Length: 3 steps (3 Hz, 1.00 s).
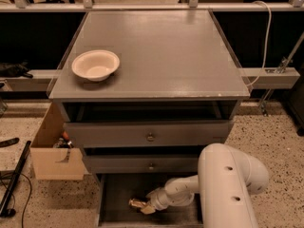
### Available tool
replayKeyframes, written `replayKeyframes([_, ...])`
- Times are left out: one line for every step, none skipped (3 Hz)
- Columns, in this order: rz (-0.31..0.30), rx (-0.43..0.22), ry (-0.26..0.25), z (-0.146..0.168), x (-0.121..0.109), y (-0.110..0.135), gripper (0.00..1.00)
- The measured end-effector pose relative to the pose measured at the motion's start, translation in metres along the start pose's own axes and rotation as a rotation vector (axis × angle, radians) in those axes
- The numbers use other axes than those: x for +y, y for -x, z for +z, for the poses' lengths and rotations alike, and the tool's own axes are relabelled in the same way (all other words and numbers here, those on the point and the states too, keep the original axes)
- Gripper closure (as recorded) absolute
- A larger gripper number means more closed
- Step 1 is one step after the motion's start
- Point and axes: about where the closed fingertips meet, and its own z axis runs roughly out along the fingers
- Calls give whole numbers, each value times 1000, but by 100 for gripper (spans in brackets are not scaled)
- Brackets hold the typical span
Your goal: Pick orange can from bottom drawer and place on counter
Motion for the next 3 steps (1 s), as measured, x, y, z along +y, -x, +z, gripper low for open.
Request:
replayKeyframes([0, 0, 0, 0, 0, 0, 100])
replayKeyframes([1, 1, -4, -4, 2, -2, 100])
replayKeyframes([-6, -25, -28, -31, 4, 1, 100])
